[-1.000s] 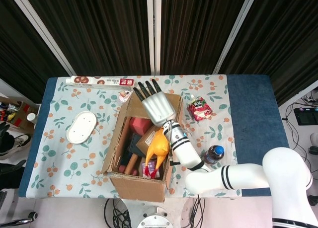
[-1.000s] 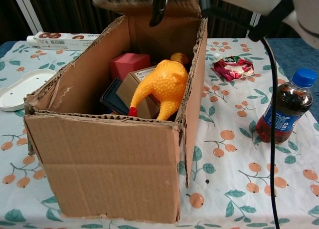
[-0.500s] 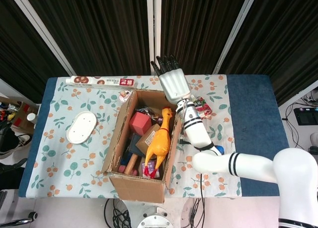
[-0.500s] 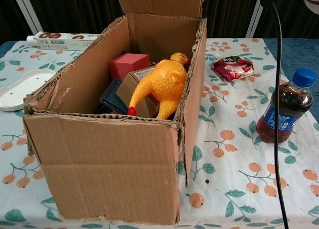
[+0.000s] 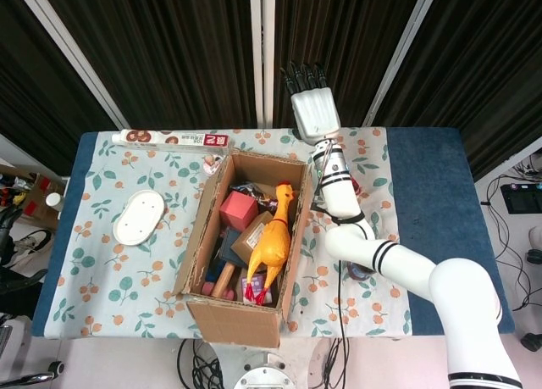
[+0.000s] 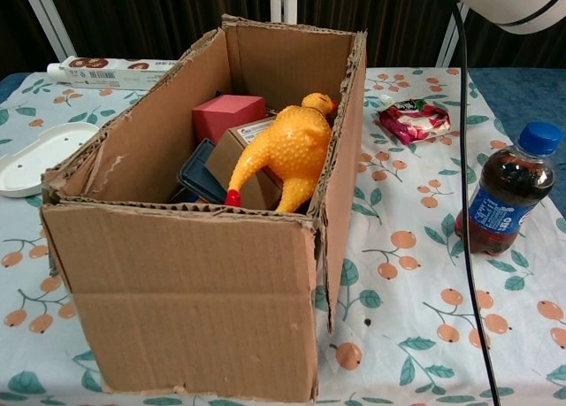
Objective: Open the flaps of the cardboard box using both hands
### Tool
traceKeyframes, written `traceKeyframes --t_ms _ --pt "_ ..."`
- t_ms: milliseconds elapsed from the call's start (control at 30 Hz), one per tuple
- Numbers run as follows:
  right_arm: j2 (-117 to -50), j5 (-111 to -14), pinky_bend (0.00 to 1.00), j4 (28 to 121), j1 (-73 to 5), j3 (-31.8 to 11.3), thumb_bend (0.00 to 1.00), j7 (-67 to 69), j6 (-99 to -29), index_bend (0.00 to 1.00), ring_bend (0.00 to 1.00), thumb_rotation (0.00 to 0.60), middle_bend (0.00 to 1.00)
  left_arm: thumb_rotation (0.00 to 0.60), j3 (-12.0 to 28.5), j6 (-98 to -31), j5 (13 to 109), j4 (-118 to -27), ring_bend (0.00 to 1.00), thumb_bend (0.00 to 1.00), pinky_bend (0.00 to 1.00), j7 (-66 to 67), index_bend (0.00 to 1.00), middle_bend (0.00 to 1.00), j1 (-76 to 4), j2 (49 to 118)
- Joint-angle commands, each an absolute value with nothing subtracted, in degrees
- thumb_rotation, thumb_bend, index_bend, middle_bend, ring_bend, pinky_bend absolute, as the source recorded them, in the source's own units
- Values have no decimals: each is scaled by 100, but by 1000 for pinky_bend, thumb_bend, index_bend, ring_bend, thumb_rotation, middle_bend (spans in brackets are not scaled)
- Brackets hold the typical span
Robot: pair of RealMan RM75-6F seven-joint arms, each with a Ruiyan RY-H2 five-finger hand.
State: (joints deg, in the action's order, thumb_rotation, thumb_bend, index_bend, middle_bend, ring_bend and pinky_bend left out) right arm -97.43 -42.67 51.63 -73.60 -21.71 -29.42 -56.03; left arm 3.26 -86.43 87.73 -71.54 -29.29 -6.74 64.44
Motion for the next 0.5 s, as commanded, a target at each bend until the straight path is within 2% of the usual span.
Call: traceKeyframes --t_ms 33,133,233,267,367,500 --pt "-9717 -4581 0 5207 -7244 -2204 20 -2701 -5615 0 0 600 0 600 349 -8619 8758 -7167 70 40 169 -2945 0 16 -703 6426" --pt "-9143 -4728 0 6107 -6841 -2081 52 -2782 -5812 0 0 600 0 600 400 -8654 8747 -7214 70 40 169 -2983 0 16 -728 6411" --pt "-7978 -4573 0 7955 -6086 -1833 41 -3065 -6056 0 0 600 0 600 436 -8744 8769 -7262 70 40 169 -2950 0 16 -731 6402" --pt "-7409 -4494 0 8755 -5739 -1688 35 -3141 -6158 0 0 600 0 600 445 -8780 8779 -7282 70 40 169 -2924 0 16 -728 6398" --pt "-6182 -4607 0 10235 -4843 -1334 26 -2917 -6571 0 0 600 0 600 459 -8839 8800 -7323 70 41 169 -2838 0 16 -727 6389" --pt "-5193 -5237 0 11038 -3693 -847 26 -2008 -7094 0 0 600 0 600 453 -8907 8836 -7393 70 40 169 -2743 0 16 -714 6396"
